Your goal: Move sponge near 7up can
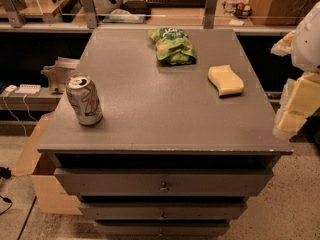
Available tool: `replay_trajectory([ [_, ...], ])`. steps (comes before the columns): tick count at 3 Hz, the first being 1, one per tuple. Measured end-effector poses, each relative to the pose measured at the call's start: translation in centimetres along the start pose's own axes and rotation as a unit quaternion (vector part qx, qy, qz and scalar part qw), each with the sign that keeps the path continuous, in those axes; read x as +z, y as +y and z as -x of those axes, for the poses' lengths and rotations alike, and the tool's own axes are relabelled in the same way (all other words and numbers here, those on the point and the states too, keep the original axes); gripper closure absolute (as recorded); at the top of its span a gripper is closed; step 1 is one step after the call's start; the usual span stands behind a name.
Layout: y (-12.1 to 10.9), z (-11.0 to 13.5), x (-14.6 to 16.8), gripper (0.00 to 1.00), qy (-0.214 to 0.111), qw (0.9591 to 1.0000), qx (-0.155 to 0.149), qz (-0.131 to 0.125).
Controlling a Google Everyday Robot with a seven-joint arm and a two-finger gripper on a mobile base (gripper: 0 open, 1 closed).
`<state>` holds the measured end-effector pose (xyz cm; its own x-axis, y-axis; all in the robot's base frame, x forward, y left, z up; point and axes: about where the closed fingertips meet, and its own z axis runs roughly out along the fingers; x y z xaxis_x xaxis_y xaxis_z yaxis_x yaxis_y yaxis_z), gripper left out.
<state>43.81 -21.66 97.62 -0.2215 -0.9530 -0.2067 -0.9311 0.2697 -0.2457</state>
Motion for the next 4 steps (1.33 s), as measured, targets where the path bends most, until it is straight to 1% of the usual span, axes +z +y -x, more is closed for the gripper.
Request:
replay_trajectory([
  [1,0.0,0.0,0.0,0.00,0.000,1.0000,0.000,0.000],
  [2,-2.4,1.2,1.8,0.00,-0.026,0.9994,0.019,0.011],
  [3,-6.4,3.6,4.8,0.00,-0.067,0.9959,0.055,0.027],
  [4,-8.8,4.8,6.6,0.00,-0.099,0.9890,0.109,0.016],
])
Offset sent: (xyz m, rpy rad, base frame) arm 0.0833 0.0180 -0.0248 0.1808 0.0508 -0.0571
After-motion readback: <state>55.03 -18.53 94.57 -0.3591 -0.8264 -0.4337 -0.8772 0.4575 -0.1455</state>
